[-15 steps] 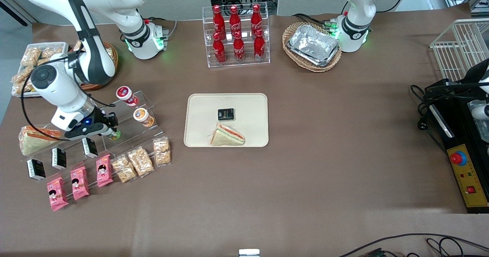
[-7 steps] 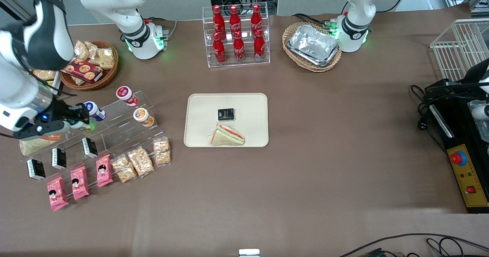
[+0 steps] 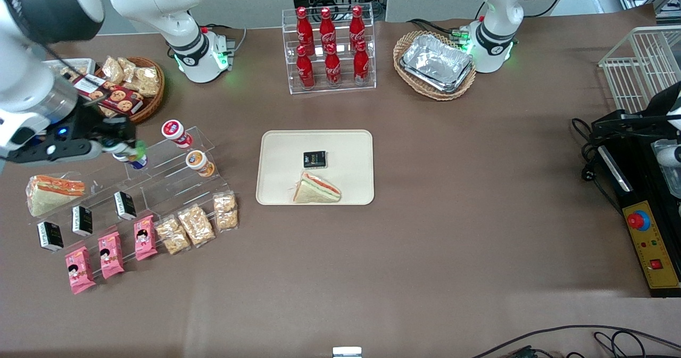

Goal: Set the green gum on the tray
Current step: 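Carry the gum tub with the right gripper over the cream tray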

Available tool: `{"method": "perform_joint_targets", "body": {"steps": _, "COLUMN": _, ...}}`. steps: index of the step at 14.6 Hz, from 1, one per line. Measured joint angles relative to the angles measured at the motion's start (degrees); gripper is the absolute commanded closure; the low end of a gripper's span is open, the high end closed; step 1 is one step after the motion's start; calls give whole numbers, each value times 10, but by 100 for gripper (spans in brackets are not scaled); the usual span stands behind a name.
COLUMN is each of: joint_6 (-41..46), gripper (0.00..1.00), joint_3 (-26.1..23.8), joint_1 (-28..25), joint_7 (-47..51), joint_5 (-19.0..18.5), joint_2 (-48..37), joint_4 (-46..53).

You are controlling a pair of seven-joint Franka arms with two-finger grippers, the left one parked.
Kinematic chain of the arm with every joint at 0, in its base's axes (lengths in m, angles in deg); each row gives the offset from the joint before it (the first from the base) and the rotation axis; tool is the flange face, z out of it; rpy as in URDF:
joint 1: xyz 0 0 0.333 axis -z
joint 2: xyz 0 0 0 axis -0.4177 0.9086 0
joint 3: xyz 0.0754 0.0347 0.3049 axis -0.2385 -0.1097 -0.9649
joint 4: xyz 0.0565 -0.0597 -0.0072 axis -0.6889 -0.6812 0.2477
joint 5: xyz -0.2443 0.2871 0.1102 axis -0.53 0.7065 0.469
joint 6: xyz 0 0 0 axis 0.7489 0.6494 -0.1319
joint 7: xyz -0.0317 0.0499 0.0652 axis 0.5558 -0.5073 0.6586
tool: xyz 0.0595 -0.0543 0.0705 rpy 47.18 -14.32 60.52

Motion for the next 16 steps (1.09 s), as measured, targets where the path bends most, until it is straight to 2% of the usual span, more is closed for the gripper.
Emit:
{"method": "perform_joint_targets", "body": {"steps": 3, "joint_6": 22, "gripper": 69, "joint_3": -14, "joint_1": -25, "joint_7": 109, "joint_5": 56, "joint_2": 0, "joint_4": 9}}
{"method": "perform_joint_targets", "body": {"steps": 8, "joint_6": -8, "gripper": 69, "joint_3": -101, "joint_1": -31, "joint_7": 279, "joint_5": 66, "joint_2": 4, "joint_4": -4}}
{"method": "perform_joint_targets", "body": {"steps": 12, "joint_6": -121, "gripper": 69, "joint_3": -132, "joint_1": -32, "joint_7": 336, "joint_5": 66, "joint_2": 7, "joint_4": -98}}
{"method": "perform_joint_targets", "body": {"steps": 16, "joint_6": -284, "gripper": 69, "joint_3": -180, "joint_1": -33, "joint_7": 394, "joint_5": 66, "joint_2": 13, "joint_4": -226}}
